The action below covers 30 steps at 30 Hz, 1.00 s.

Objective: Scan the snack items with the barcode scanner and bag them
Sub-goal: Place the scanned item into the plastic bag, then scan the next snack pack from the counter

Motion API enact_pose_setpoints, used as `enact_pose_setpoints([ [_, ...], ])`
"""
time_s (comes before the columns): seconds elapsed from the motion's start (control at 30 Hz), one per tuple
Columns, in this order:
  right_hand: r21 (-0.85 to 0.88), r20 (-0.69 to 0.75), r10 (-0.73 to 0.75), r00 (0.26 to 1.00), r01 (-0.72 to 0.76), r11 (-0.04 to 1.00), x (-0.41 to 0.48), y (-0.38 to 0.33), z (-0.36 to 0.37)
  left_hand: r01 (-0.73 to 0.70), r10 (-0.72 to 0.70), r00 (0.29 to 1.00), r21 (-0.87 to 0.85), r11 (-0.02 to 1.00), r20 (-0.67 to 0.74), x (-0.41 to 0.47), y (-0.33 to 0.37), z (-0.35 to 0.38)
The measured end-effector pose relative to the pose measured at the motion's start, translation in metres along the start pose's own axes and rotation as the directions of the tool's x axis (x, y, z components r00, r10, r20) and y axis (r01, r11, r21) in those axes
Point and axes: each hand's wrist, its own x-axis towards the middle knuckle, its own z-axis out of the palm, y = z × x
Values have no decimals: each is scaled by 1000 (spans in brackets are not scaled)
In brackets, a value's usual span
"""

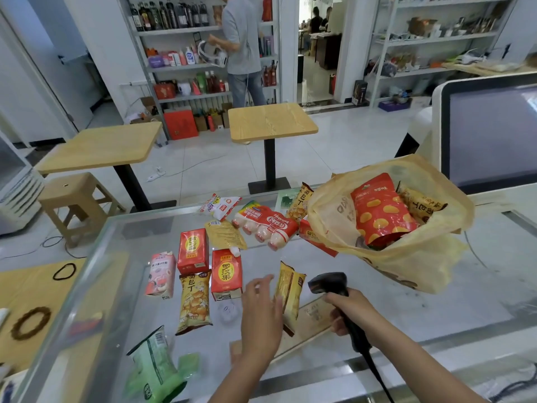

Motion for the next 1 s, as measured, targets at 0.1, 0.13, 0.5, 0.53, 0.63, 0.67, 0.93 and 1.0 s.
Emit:
enact_pose_setpoints([
  [0.1, 46, 122, 78, 989, -84, 995, -3, -7, -6, -102, 74, 987, 200, 975, 141, 0, 2, 7],
  [0.13, 52, 154, 91, 984, -100, 994, -4, -10, -9, -106, 62, 983, 253, 962, 175, 0, 4, 7],
  [0.5, 22, 49, 92, 995, -93, 995, -26, -39, -40, -686, 498, 712, 340, 643, 494, 49, -14, 7],
  [0.53, 8, 34, 90, 995, -91, 996, -30, -42, -41, -655, 469, 745, 388, 648, 475, 50, -15, 12],
  [0.63, -35, 13, 96, 995, -95, 995, -44, -60, -43, -533, 441, 845, 552, 641, 303, 51, -10, 31],
  [0.67, -51, 5, 95, 995, -94, 994, -49, -69, -44, -496, 437, 864, 573, 652, 250, 56, -5, 35],
  [0.93, -201, -28, 42, 999, -47, 978, -99, -136, -51, -266, 164, 961, 575, 774, 223, 78, 9, 36],
  [1.0, -221, -7, 71, 997, -70, 973, -109, -142, -51, -260, 173, 964, 569, 780, 202, 77, 9, 37],
])
